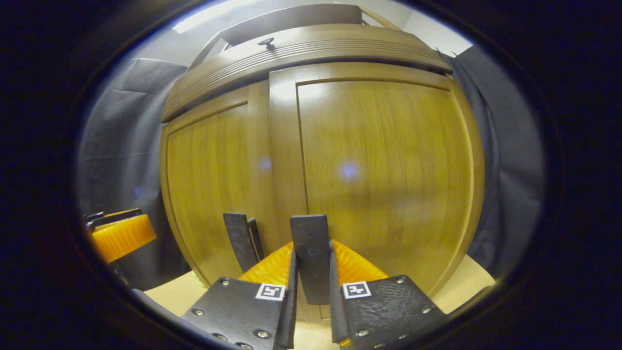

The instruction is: Open the right door of the double-door shoe cabinet with the right hand, and open the left door with the left hand.

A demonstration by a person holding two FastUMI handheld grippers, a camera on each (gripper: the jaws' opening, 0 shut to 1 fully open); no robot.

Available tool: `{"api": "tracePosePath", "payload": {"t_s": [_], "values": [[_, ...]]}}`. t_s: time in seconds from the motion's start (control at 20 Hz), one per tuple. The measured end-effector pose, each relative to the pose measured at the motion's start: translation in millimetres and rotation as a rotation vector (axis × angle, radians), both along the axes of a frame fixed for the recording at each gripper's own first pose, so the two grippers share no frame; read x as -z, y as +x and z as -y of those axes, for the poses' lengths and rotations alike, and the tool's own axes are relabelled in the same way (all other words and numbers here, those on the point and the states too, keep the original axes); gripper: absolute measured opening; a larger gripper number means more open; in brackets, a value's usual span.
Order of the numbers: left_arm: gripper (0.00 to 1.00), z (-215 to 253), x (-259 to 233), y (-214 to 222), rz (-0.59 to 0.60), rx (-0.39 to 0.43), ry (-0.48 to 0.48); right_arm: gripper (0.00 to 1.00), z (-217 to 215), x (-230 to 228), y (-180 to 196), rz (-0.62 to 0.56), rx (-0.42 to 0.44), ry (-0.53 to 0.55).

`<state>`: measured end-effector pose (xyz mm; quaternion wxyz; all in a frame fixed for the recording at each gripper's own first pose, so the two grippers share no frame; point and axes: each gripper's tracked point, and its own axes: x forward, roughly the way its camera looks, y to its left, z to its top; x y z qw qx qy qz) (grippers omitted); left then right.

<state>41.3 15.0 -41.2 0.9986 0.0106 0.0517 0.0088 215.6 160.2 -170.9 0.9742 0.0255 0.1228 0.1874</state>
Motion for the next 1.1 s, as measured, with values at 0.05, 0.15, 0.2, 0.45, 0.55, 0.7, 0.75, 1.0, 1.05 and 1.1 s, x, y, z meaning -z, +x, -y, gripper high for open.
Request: {"api": "tracePosePath", "payload": {"t_s": [0.05, 0.15, 0.2, 0.45, 0.55, 0.7, 0.75, 1.0, 1.05, 1.1], "values": [[0.93, -1, 0, 0, -0.002, -0.002, 0.001, 0.29, 3, 0, -6, 0.003, -0.012, -0.002], [0.94, -1, 2, 2, -0.006, -0.006, 0.002, 0.29, 7, -4, -15, 0.009, -0.035, -0.004], [0.93, -1, 2, 1, -0.007, -0.008, 0.002, 0.33, 8, -3, -18, 0.011, -0.046, -0.011], [0.96, 0, 4, 3, -0.015, -0.013, 0.014, 0.29, 24, -8, -42, 0.006, -0.076, -0.036], [0.96, 3, 5, 3, -0.016, -0.01, 0.02, 0.29, 29, -9, -50, 0.005, -0.084, -0.041], [0.93, 6, 6, 2, -0.016, -0.002, 0.032, 0.29, 38, -10, -61, -0.002, -0.102, -0.04], [0.93, 7, 6, 2, -0.015, 0.0, 0.035, 0.29, 42, -12, -64, 0.0, -0.108, -0.04], [0.96, 10, 8, 2, -0.017, 0.003, 0.045, 0.29, 54, -13, -76, -0.002, -0.114, -0.026], [0.96, 9, 8, 2, -0.018, 0.002, 0.046, 0.22, 54, -13, -76, -0.006, -0.11, -0.018], [0.96, 9, 8, 1, -0.018, 0.0, 0.046, 0.22, 57, -14, -80, -0.005, -0.11, -0.021]]}}
